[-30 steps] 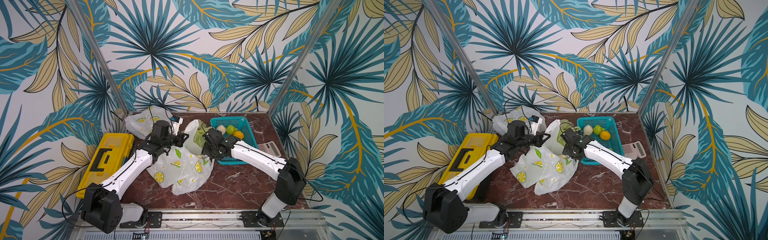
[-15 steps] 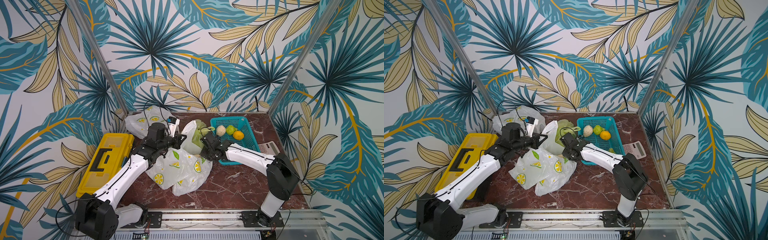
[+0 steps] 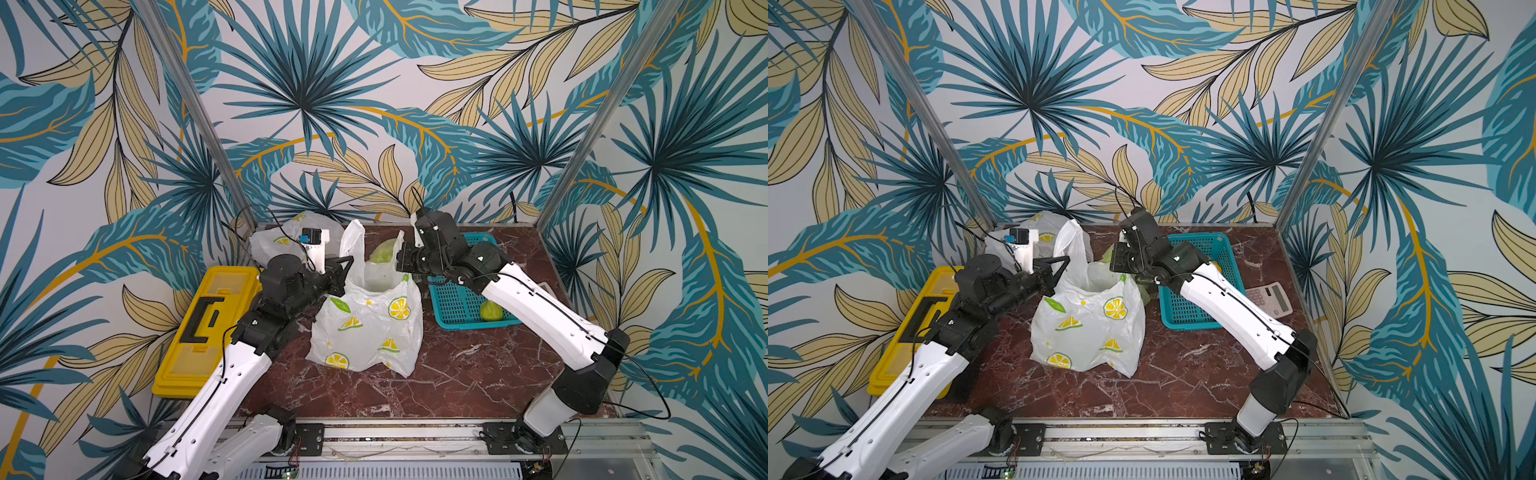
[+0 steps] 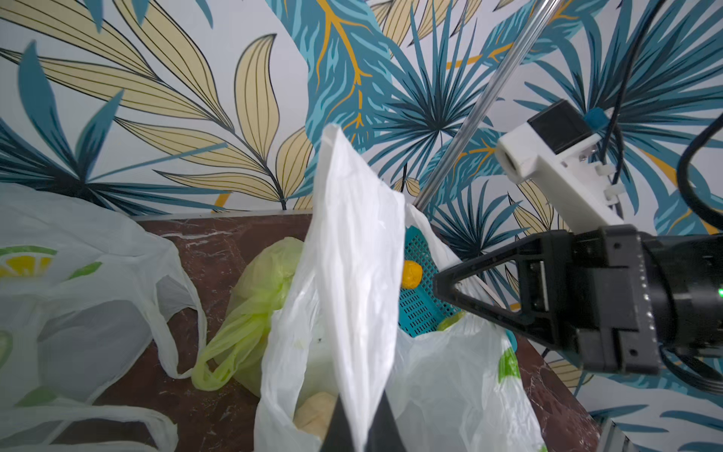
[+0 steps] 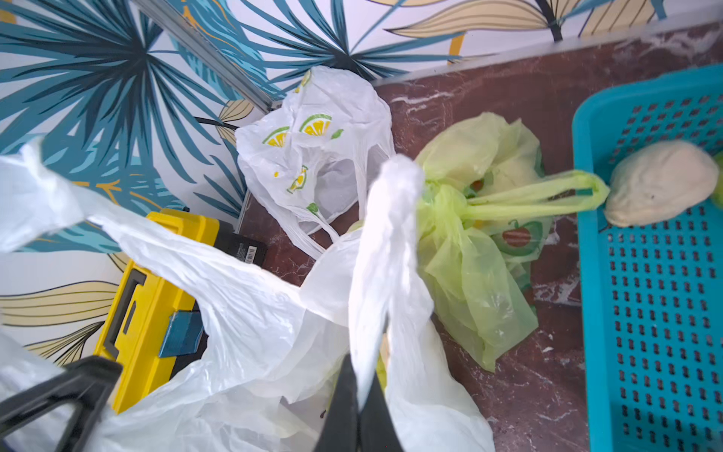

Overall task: Place the pears into plastic bags & tie knots
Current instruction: Place the plastic bag at the center of the board, then tie the plastic bag at the center of the board.

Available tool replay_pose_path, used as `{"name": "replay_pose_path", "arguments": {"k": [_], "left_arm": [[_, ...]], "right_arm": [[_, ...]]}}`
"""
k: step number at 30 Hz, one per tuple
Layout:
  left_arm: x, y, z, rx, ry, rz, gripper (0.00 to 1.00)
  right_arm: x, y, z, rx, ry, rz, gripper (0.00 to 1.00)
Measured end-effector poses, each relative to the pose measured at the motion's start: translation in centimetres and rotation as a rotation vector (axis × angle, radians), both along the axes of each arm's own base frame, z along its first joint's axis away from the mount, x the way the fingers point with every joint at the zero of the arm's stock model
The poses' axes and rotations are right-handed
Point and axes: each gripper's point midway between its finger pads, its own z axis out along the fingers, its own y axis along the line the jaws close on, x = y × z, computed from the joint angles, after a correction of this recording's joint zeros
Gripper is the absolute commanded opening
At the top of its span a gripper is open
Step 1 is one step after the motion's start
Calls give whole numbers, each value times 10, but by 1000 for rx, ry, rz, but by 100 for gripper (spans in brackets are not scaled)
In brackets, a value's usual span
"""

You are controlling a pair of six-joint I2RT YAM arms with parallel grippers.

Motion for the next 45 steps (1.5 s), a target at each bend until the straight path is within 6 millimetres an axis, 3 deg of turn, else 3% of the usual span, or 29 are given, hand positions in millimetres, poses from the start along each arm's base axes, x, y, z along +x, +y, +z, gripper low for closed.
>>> {"name": "replay_pose_path", "arguments": {"k": [3,7,13,15,18,22,28,33,39,45], "left_arm": [[-11,-3,8,-12,-25,3,3],[-12,-10,-1,-25,-9,6,4],[11,-21,-46,31,91,11,6],[15,-25,-54,50,102,-3,6],[17,-29,-59,64,107,-20,6],[18,-31,-60,67,107,-31,6],[20,-35,-64,73,112,-47,6],[20,-37,-67,82,114,-57,6],[20,-38,-66,84,108,-66,6],[17,-37,-70,90,107,-70,10]], "right_arm": [[-1,-1,6,-33,-31,35,8],[4,-9,-6,-61,-12,43,18],[27,-46,-44,-171,76,-34,51],[28,-56,-39,-233,64,-48,57],[27,-62,-10,-269,-6,-40,61],[16,-49,20,-207,-76,38,68],[14,4,35,9,-78,165,73],[25,42,38,156,-47,222,73],[40,62,23,202,1,223,68],[54,79,28,252,10,226,21]]}}
